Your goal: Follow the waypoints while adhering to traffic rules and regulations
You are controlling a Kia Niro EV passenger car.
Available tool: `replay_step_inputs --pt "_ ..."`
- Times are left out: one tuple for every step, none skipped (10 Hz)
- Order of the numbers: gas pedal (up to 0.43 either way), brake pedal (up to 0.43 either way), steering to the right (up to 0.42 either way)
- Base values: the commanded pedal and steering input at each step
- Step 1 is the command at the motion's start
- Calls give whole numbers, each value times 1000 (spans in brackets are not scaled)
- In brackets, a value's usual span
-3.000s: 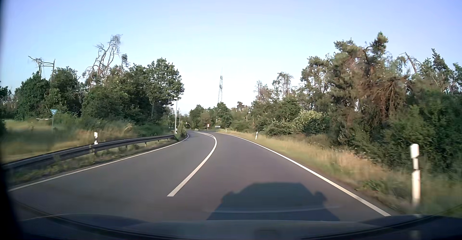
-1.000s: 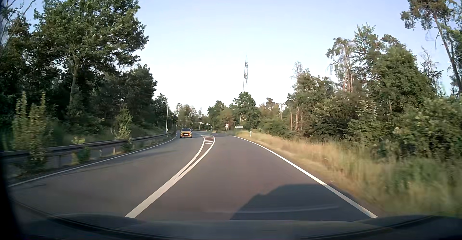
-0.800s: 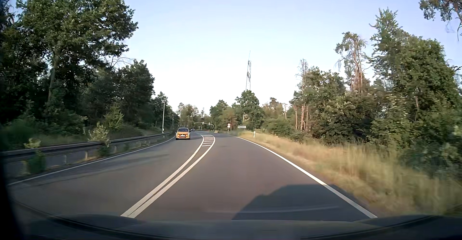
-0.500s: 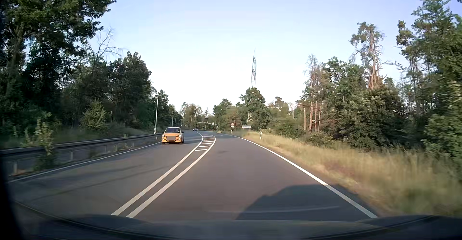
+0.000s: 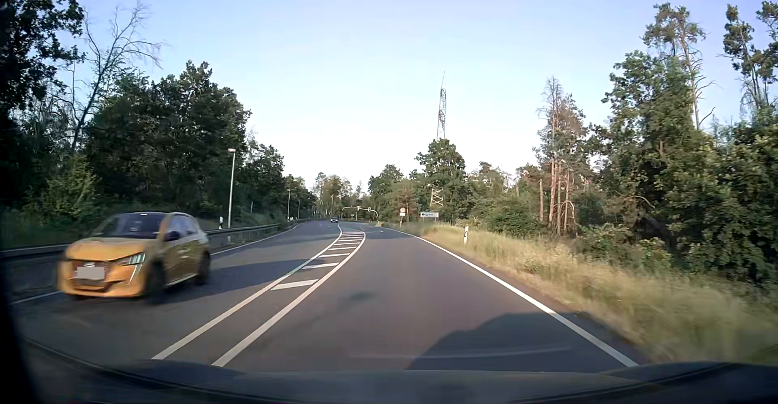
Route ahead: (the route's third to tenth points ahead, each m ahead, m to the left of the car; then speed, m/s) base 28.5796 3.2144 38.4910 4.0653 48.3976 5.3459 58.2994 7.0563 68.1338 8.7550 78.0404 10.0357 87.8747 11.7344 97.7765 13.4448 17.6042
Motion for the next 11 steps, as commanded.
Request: replay_step_inputs --pt "157 12 -14" --pt "157 12 -14" --pt "157 12 -14" --pt "157 12 -14" --pt "157 12 -14" --pt "157 12 -14" --pt "157 12 -13" --pt "157 12 -11" --pt "150 12 -10" --pt "150 12 -8" --pt "130 12 -6"
